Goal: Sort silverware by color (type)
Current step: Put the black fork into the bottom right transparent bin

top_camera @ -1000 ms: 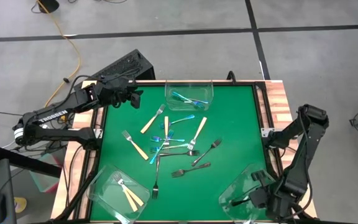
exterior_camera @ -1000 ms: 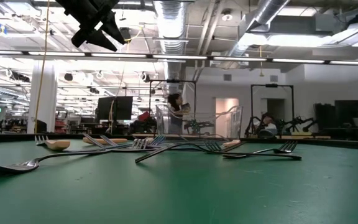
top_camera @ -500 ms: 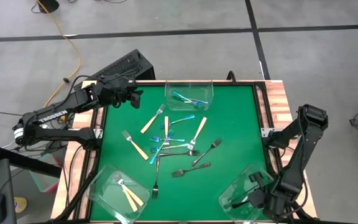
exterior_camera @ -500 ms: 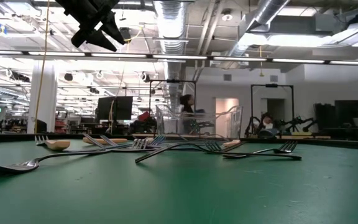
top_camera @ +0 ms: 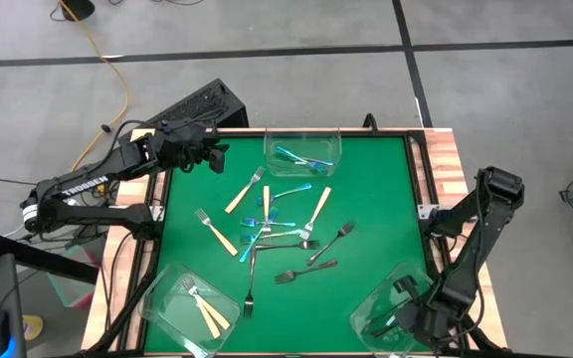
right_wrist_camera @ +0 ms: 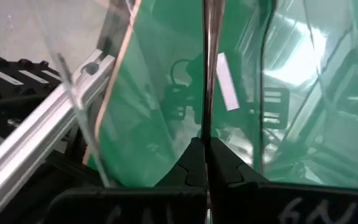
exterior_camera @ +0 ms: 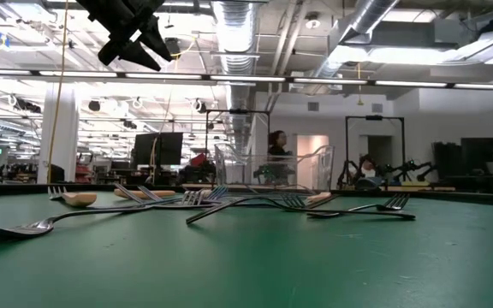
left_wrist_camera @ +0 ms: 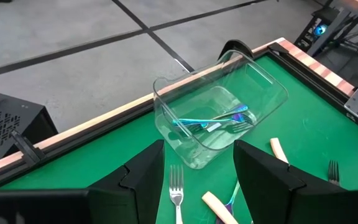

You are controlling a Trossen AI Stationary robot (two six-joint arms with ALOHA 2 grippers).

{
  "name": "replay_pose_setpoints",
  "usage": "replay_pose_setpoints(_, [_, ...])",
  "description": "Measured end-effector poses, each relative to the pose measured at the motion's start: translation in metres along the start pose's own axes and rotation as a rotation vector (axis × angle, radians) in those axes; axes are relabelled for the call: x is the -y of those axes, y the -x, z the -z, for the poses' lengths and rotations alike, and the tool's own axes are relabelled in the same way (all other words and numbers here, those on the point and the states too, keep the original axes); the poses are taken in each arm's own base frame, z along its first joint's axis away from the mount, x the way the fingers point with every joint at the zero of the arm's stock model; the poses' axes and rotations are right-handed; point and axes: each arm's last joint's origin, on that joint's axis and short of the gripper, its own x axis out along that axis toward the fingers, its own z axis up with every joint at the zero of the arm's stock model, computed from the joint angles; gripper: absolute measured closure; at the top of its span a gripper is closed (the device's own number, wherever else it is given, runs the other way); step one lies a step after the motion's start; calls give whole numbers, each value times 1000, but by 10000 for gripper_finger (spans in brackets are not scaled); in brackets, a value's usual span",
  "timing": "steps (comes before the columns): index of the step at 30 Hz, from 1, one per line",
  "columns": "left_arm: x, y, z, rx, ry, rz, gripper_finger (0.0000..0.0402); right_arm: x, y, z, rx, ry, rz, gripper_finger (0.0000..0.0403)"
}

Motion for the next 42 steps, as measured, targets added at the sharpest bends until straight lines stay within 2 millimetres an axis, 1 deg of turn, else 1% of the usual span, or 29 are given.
replay_pose_setpoints(6, [-1, 0, 0, 10, 0, -22, 226, 5, -7, -5, -20, 26, 19, 395])
replay_pose_setpoints(14, [-1, 0, 0, 10, 0, -23, 226, 5, -28, -7, -108, 60, 18, 395])
replay_pose_setpoints(19, [-1, 0, 0, 10, 0, -23, 226, 6, -38, -10, -126, 63, 16, 395])
replay_pose_setpoints(24, [-1, 0, 0, 11, 0, -24, 226, 7, -42, -12, -133, 67, 22, 395])
replay_pose_setpoints(35, [-1, 0, -1, 18, 0, -40, 226, 9, -42, -14, -111, 90, 39, 395])
replay_pose_setpoints(42, [-1, 0, 0, 18, 0, -40, 226, 10, -45, -13, -105, 86, 35, 384])
